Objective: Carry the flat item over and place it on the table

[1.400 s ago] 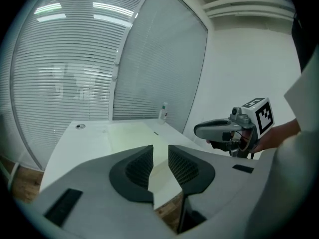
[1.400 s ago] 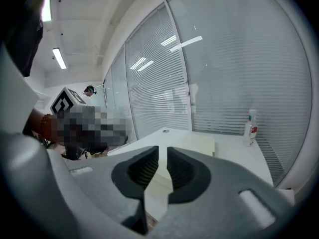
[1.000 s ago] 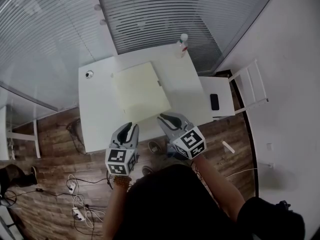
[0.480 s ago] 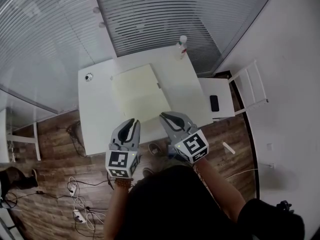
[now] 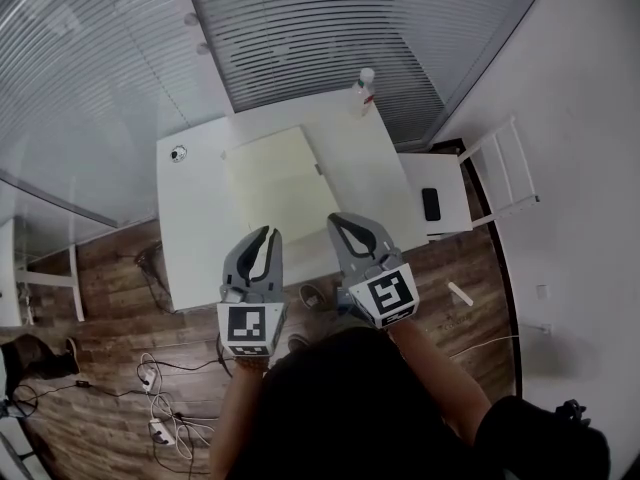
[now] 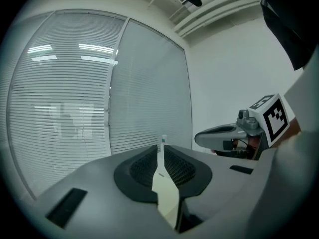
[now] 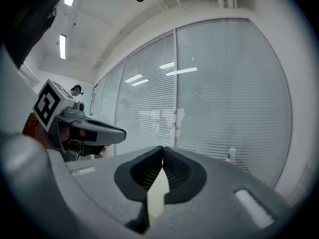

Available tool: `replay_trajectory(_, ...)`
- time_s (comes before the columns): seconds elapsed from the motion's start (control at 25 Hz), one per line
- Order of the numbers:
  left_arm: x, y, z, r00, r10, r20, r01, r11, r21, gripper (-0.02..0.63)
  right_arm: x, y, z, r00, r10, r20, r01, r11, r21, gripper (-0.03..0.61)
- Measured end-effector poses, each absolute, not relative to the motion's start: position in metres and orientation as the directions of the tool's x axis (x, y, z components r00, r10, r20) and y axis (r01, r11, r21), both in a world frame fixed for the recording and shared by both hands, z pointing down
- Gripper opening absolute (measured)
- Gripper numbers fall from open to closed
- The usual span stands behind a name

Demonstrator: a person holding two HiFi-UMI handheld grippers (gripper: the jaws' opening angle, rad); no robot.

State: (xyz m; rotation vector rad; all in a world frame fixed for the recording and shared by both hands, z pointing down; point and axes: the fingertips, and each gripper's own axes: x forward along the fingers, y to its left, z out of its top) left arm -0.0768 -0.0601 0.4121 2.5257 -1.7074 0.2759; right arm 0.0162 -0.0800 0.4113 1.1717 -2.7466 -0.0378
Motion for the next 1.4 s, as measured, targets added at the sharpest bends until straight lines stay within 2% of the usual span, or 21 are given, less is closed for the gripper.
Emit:
replay_trajectory(0.32,-0.08,-0.062,0.418,0.338,-0.92,0.201,-0.935,-0.352,-0.038,0.052,0.023,-0.084,0.41,-0.661,-0.738,0.135,-0.737,0.672,0.072,-0.002)
replay_trajectory(0.68,-0.082,-0.071,0.416,0.323,-0.928,0.186,-0.941,-0.336,-0.043,0.052,0.034,-0.094,0.406,-0.61,-0.785,0.111,-0.772,0.62,0.14,-0.002)
replay_trajectory(1.4,-0.083,-0.079,0.438,0.325,-0.926,0.194,-0.936,-0.344,-0.074,0.052,0.034,-0.111,0.412,-0.611,-0.785,0.104,-0.768,0.619,0.162,-0.003)
